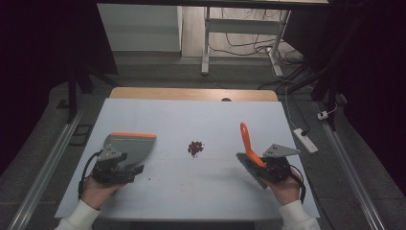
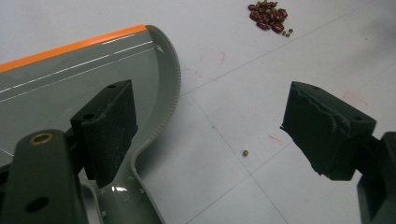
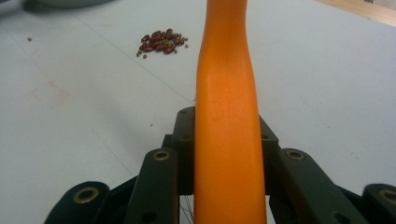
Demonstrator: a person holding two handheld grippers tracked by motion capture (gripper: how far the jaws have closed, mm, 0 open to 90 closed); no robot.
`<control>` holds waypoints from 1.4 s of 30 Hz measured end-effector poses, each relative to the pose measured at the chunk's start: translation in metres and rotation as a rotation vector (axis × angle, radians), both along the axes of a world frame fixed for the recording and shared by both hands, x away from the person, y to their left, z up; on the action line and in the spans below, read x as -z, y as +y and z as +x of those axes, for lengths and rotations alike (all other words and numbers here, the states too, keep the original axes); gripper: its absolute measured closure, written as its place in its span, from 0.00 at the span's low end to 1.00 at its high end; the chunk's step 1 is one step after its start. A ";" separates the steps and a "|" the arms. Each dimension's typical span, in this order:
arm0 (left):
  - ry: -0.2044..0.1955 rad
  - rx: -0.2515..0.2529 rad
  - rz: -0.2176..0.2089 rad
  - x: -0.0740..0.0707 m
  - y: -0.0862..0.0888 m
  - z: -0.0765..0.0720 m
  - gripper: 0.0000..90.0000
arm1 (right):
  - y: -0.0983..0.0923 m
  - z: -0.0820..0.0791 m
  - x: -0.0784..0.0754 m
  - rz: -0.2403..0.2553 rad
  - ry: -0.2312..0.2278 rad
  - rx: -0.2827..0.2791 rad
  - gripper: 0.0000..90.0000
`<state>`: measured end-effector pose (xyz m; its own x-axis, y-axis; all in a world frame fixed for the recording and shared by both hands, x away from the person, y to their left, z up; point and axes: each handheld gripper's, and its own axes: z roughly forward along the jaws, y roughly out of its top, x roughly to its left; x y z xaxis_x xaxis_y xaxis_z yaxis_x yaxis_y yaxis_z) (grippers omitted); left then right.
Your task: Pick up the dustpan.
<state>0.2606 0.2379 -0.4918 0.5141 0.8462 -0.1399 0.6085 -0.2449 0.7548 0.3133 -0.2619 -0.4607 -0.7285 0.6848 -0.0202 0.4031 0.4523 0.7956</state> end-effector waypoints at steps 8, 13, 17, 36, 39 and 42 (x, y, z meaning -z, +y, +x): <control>0.002 0.003 0.021 0.000 -0.003 0.001 0.20 | 0.001 -0.003 0.001 0.007 0.008 0.008 0.78; -0.001 0.021 0.024 -0.003 -0.007 -0.003 0.20 | 0.005 -0.004 0.002 -0.012 0.004 0.005 0.78; -0.006 0.026 0.028 -0.006 -0.009 -0.002 0.20 | 0.004 -0.005 0.001 -0.012 -0.002 0.007 0.78; 0.041 -0.075 0.130 -0.047 -0.010 0.010 0.20 | 0.000 -0.002 0.003 0.028 0.011 -0.009 0.78; 0.043 -0.087 0.130 -0.051 -0.008 0.009 0.20 | 0.001 -0.002 0.004 0.019 0.015 -0.013 0.78; 0.054 -0.090 0.127 -0.049 -0.005 0.005 0.19 | 0.000 -0.001 0.003 0.026 0.014 -0.006 0.78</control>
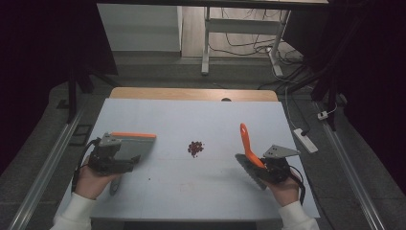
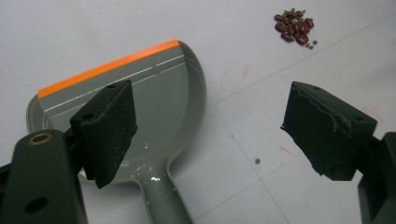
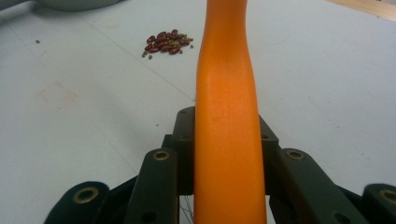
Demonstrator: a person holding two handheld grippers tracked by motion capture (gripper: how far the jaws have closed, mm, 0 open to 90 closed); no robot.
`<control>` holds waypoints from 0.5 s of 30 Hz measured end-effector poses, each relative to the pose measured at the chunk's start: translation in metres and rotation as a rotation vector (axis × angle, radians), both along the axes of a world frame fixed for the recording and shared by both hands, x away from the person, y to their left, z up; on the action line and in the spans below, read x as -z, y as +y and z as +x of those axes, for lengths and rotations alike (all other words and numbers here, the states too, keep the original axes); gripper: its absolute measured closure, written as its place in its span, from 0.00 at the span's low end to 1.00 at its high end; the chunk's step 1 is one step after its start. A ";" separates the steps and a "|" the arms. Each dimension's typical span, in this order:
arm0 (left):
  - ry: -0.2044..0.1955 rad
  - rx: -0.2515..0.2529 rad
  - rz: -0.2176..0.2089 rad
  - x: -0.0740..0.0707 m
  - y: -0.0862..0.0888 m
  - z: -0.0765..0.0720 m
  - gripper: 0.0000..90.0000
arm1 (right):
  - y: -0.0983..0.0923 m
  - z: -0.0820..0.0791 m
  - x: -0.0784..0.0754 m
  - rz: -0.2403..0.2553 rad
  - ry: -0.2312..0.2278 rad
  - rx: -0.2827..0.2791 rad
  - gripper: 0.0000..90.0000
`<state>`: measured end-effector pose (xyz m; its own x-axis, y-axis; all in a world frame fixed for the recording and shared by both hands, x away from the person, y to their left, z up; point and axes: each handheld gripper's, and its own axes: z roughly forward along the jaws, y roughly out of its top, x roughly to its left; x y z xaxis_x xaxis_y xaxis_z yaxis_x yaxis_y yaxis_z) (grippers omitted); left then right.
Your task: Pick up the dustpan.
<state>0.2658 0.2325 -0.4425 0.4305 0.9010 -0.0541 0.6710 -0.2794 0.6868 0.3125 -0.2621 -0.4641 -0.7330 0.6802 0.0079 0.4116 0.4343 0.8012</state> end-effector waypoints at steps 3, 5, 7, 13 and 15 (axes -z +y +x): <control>0.021 -0.011 0.016 0.005 0.004 -0.004 0.18 | -0.001 0.001 0.000 -0.003 -0.001 0.005 0.78; 0.009 -0.056 0.056 0.008 0.008 -0.006 0.18 | -0.001 0.001 0.001 -0.004 -0.001 0.006 0.78; 0.016 -0.078 0.063 0.011 0.012 -0.007 0.17 | 0.000 0.001 0.001 -0.007 0.000 0.006 0.78; 0.011 -0.140 0.059 0.010 0.025 -0.010 0.16 | 0.001 0.000 0.001 -0.006 0.001 -0.002 0.78; 0.008 -0.152 0.086 0.010 0.024 -0.011 0.16 | 0.002 0.000 0.002 -0.007 0.003 -0.003 0.78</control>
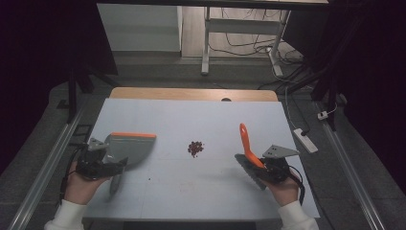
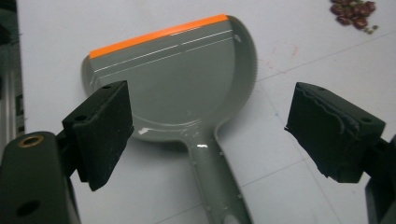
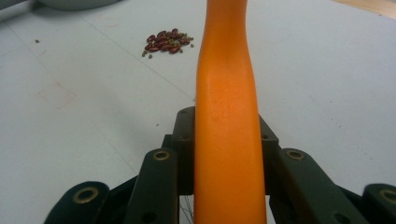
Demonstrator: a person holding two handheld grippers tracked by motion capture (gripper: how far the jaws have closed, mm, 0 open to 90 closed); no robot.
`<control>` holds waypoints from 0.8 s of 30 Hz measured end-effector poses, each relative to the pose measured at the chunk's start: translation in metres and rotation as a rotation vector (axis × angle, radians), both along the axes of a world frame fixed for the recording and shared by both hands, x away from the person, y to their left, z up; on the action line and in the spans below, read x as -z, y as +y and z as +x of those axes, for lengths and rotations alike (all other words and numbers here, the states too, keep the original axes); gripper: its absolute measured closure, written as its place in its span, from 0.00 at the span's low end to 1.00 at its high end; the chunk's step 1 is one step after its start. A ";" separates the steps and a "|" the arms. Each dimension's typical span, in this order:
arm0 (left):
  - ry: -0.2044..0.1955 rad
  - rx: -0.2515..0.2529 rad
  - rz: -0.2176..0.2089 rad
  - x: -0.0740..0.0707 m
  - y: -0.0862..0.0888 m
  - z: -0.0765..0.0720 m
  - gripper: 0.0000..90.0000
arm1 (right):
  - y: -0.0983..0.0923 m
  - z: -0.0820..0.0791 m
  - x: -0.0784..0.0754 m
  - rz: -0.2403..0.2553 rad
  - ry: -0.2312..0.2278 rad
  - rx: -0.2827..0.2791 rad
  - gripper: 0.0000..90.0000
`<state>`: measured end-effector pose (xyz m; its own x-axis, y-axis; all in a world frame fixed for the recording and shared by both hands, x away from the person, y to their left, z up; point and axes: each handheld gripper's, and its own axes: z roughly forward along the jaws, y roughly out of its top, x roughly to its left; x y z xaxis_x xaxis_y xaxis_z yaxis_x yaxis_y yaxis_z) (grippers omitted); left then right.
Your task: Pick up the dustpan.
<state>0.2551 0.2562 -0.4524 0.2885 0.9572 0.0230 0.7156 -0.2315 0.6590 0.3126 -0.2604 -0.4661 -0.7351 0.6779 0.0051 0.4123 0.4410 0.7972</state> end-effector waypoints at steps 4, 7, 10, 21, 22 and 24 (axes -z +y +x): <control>-0.014 -0.016 0.050 -0.004 -0.002 -0.006 0.15 | 0.001 0.000 0.002 -0.006 0.007 -0.003 0.78; -0.002 -0.027 0.038 -0.004 0.000 -0.007 0.14 | 0.002 0.000 0.002 -0.003 0.006 -0.005 0.78; 0.058 -0.047 0.080 0.006 0.000 -0.004 0.13 | 0.002 0.000 0.002 -0.003 0.003 -0.007 0.78; 0.219 -0.049 0.014 0.036 -0.003 0.004 0.12 | 0.003 0.000 0.005 -0.015 0.013 -0.010 0.78; 0.224 -0.050 0.006 0.038 -0.003 0.005 0.12 | 0.003 0.000 0.005 -0.015 0.013 -0.011 0.78; 0.238 -0.046 -0.025 0.041 -0.002 0.007 0.12 | 0.004 0.000 0.005 -0.015 0.013 -0.013 0.78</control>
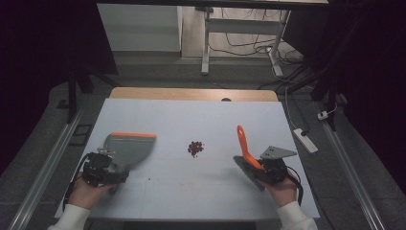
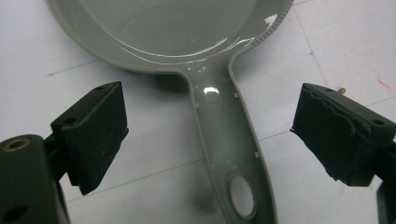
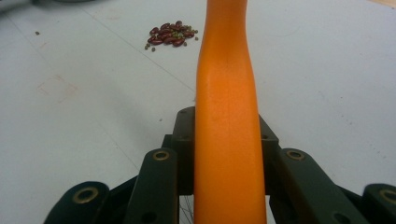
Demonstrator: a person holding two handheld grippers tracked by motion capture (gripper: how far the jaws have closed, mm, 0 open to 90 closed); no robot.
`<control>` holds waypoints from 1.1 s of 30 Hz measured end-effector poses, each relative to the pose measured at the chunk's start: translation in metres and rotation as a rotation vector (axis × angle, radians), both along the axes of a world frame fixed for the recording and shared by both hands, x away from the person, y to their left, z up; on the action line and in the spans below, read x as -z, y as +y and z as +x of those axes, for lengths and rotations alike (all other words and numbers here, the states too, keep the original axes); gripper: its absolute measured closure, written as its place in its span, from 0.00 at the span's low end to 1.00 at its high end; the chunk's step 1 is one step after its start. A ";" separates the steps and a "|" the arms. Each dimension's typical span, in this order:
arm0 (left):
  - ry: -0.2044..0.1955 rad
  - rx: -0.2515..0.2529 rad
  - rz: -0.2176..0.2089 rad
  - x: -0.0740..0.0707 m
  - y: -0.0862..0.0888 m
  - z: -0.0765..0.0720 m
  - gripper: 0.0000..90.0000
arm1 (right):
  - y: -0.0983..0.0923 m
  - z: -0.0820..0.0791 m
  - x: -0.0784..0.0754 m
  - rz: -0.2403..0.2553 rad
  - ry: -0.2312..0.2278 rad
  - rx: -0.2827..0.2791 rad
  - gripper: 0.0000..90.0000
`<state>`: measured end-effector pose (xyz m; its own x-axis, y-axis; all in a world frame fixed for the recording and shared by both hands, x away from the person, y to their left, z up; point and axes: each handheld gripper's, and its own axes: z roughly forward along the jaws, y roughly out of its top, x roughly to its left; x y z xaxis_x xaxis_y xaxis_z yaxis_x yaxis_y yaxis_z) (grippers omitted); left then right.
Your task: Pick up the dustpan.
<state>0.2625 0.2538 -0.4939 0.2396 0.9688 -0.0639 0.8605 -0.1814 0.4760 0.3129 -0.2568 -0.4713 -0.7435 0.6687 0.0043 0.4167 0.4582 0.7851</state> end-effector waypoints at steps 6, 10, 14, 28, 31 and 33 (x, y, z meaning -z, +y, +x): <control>0.020 -0.028 -0.043 0.013 0.002 0.006 0.15 | 0.000 0.000 0.000 0.001 -0.002 0.001 0.78; 0.014 -0.043 -0.061 0.019 -0.001 0.009 0.20 | 0.001 0.000 0.001 -0.003 -0.002 -0.003 0.78; 0.008 -0.058 -0.083 0.022 -0.003 0.012 0.26 | 0.002 0.000 0.001 -0.006 0.002 -0.002 0.78; 0.009 -0.096 -0.124 0.031 0.000 0.019 0.55 | 0.002 0.000 0.002 -0.007 0.004 -0.002 0.78; 0.005 -0.099 -0.155 0.032 0.004 0.019 0.62 | 0.002 0.000 0.002 -0.007 0.003 -0.002 0.78; 0.001 -0.106 -0.157 0.033 0.005 0.020 0.65 | 0.002 0.001 0.002 -0.008 0.001 -0.004 0.78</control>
<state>0.2820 0.2591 -0.5270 0.1368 0.9666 -0.2166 0.8713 -0.0134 0.4905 0.3134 -0.2549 -0.4733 -0.7463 0.6656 -0.0003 0.4155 0.4661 0.7811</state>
